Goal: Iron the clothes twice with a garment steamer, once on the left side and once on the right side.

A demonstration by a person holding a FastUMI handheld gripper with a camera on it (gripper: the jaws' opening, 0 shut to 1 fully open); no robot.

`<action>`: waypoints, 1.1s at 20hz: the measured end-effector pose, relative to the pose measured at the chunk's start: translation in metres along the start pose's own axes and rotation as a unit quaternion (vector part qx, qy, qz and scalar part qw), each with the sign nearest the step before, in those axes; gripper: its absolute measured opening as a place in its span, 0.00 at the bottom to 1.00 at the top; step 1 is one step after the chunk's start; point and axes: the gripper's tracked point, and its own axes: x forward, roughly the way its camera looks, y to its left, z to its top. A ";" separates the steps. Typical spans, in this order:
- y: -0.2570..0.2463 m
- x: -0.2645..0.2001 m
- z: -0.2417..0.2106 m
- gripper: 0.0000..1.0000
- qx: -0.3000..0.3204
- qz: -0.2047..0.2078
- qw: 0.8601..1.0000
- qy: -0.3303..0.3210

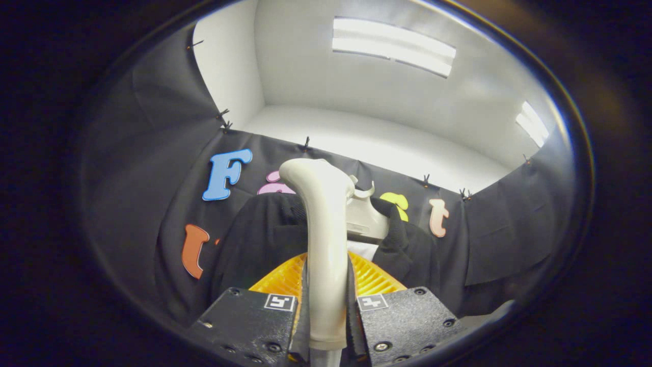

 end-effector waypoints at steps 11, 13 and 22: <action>0.009 -0.033 -0.066 0.31 0.001 0.018 0.997 0.077; 0.010 -0.037 -0.073 0.31 -0.002 0.022 0.996 0.086; 0.012 -0.089 -0.114 0.31 -0.017 0.037 0.991 0.128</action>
